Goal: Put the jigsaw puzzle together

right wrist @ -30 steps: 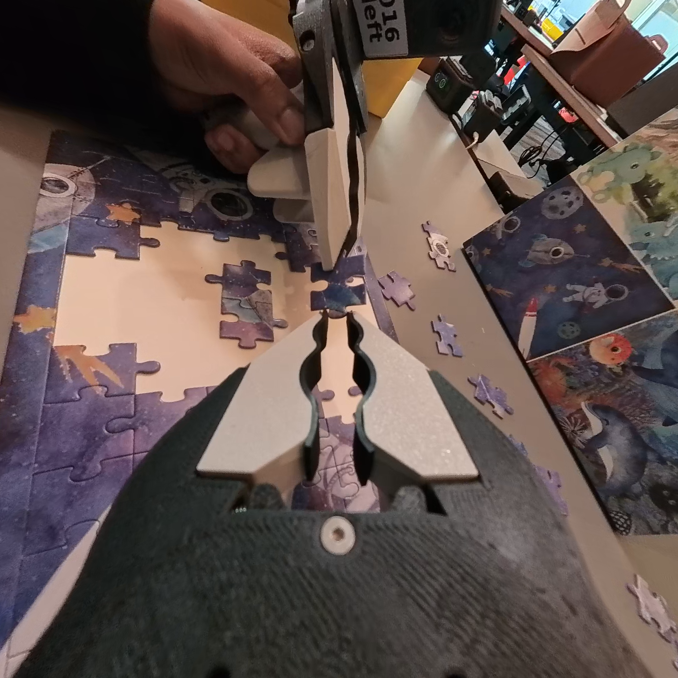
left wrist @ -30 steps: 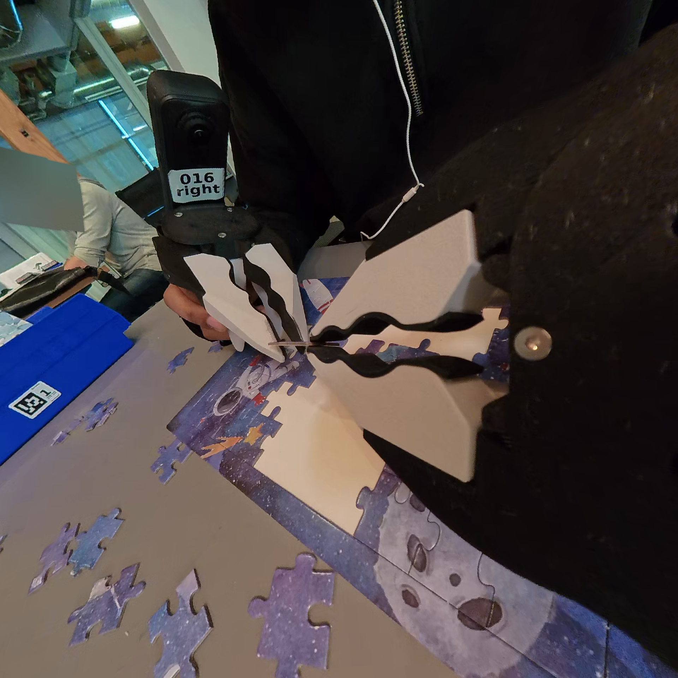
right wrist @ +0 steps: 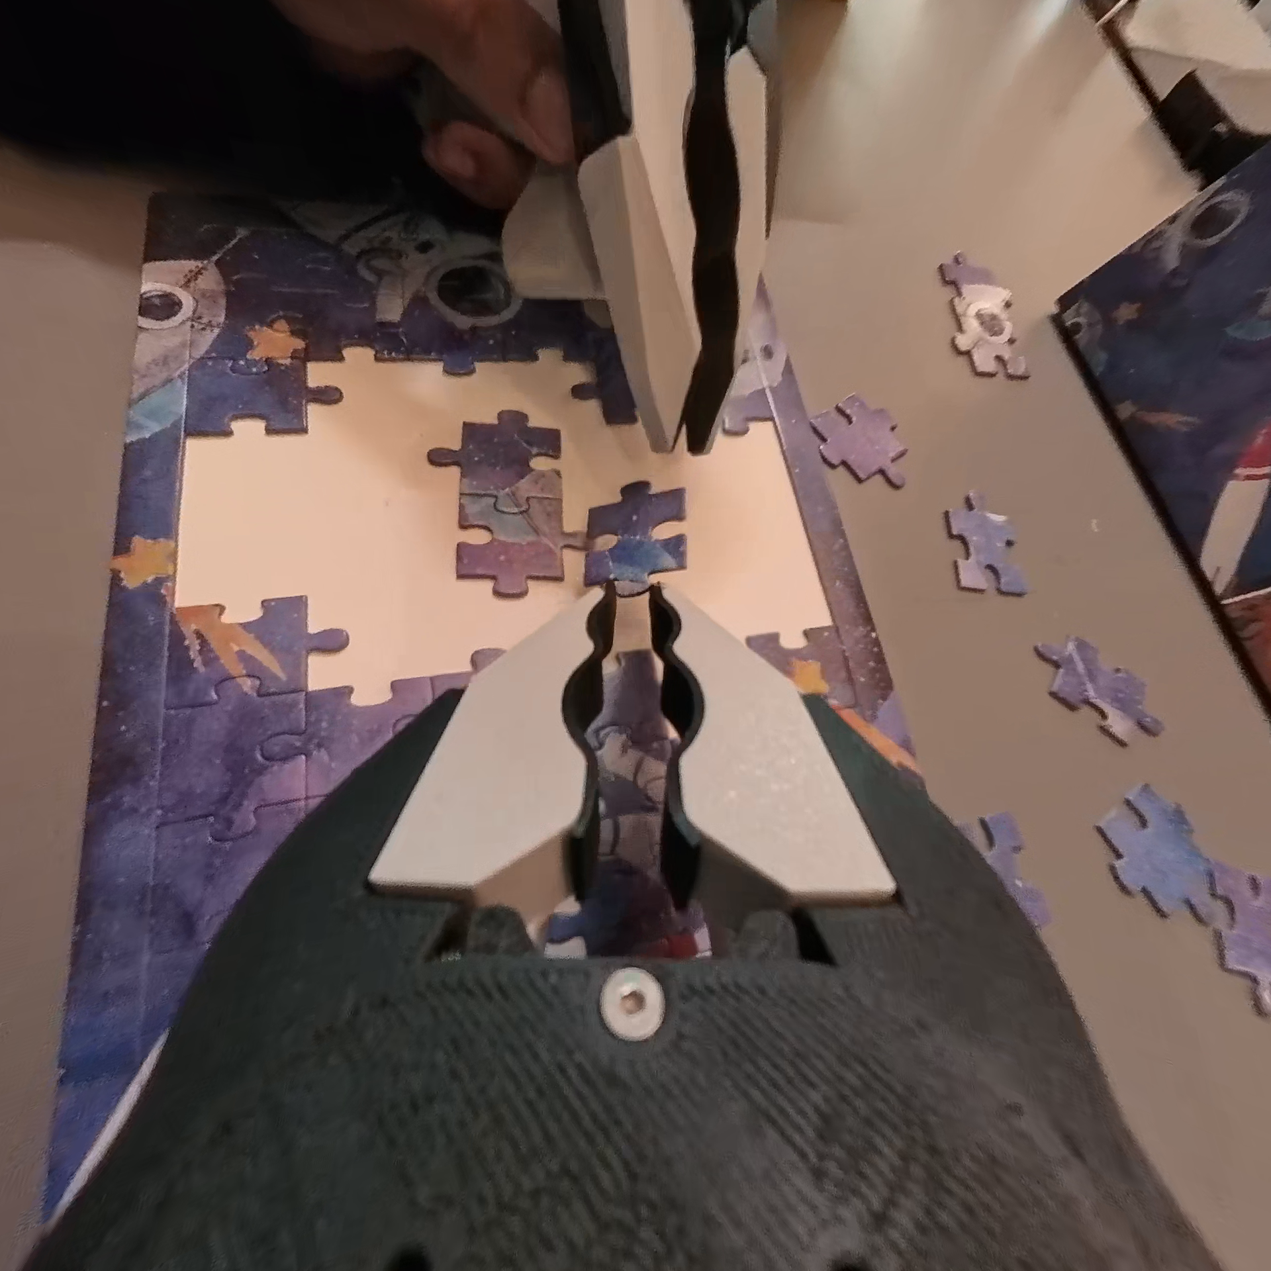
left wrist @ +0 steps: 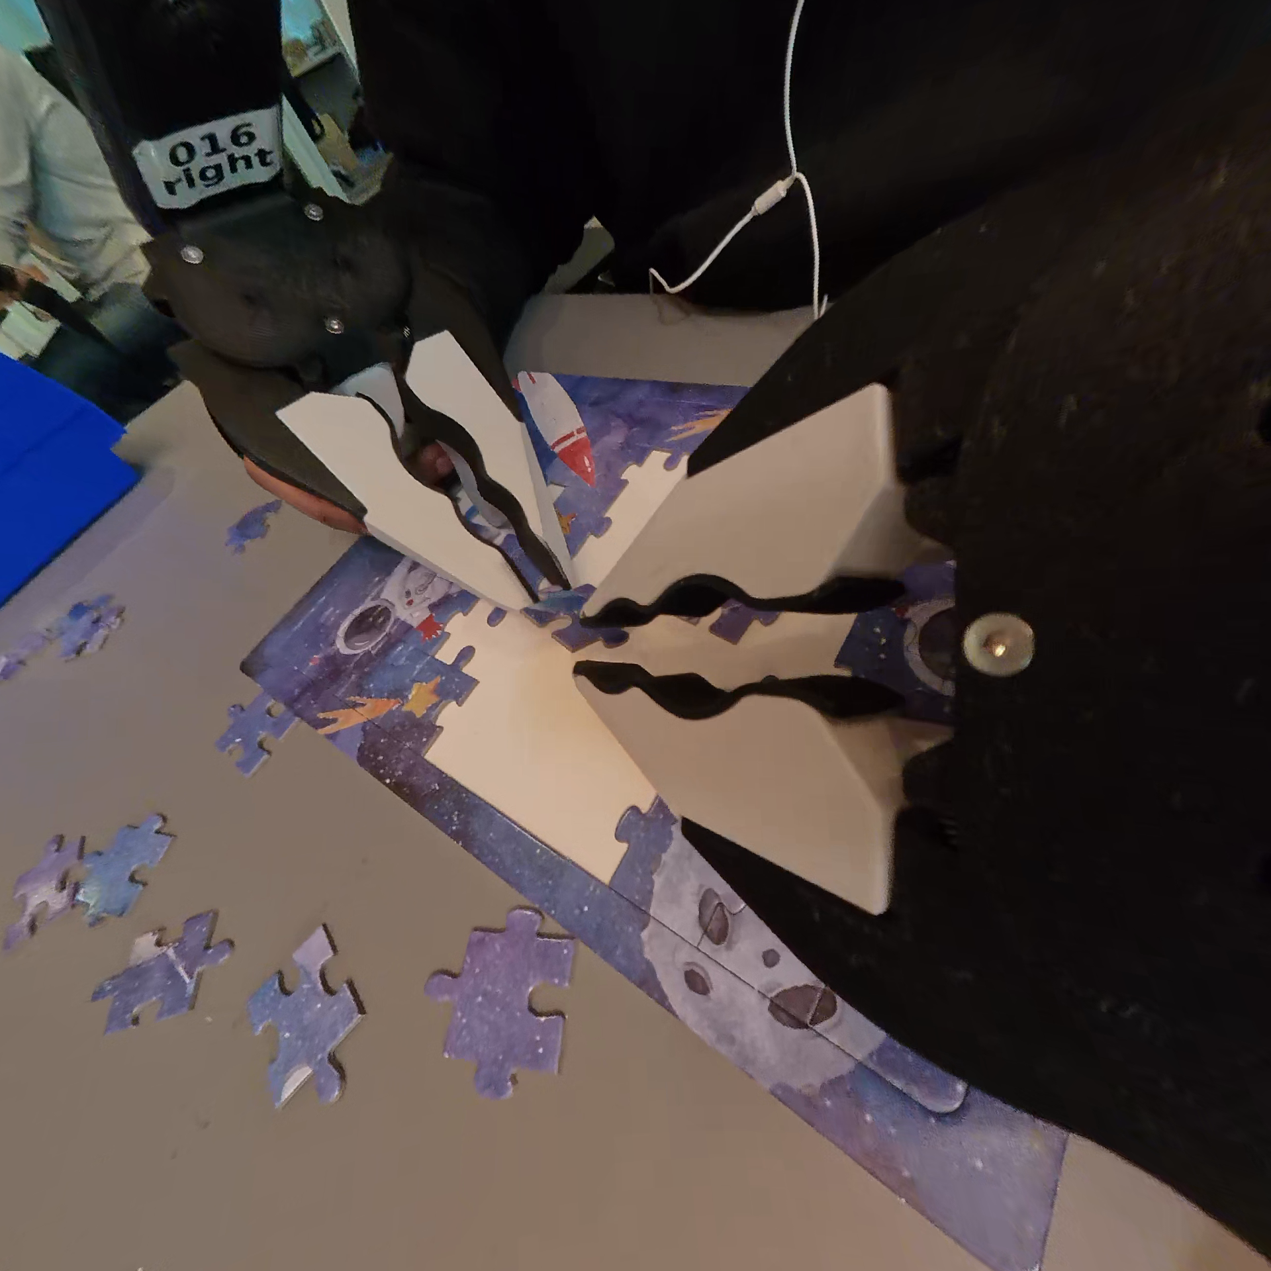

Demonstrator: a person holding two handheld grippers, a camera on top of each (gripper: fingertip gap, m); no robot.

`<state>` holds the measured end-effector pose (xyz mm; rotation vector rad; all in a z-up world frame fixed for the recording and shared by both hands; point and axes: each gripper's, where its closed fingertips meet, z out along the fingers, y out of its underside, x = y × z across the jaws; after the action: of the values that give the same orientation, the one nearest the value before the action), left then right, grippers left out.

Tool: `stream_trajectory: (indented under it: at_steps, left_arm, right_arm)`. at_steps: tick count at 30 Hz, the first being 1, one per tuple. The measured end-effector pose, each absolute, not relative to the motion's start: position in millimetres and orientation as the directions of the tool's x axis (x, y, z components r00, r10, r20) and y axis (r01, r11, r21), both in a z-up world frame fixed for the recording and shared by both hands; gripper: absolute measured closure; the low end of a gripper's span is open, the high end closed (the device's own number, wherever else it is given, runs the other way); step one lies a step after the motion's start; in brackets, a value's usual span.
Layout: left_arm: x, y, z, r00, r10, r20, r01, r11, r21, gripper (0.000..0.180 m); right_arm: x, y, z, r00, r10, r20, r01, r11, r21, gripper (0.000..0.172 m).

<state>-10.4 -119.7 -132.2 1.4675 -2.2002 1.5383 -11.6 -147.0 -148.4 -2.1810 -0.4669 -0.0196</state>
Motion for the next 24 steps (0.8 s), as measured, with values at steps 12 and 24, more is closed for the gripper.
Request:
stream_trajectory:
  at_steps: [12,24]
  left_arm:
    - [-15.0,-123.0,-136.0,-0.552,-0.665,0.503,-0.732,0.097,-0.674,0.175]
    - [-18.9,-126.3,-143.8,-0.550,-0.670,0.499,-0.751,0.134,-0.647,0.177]
  right_arm:
    - [-14.1,-144.3,-155.0,0.922,0.358,0.148,0.345,-0.583,-0.736,0.164]
    - [-15.9,-143.7,-155.1,0.919,0.369,0.138,0.348,-0.594,-0.725,0.164]
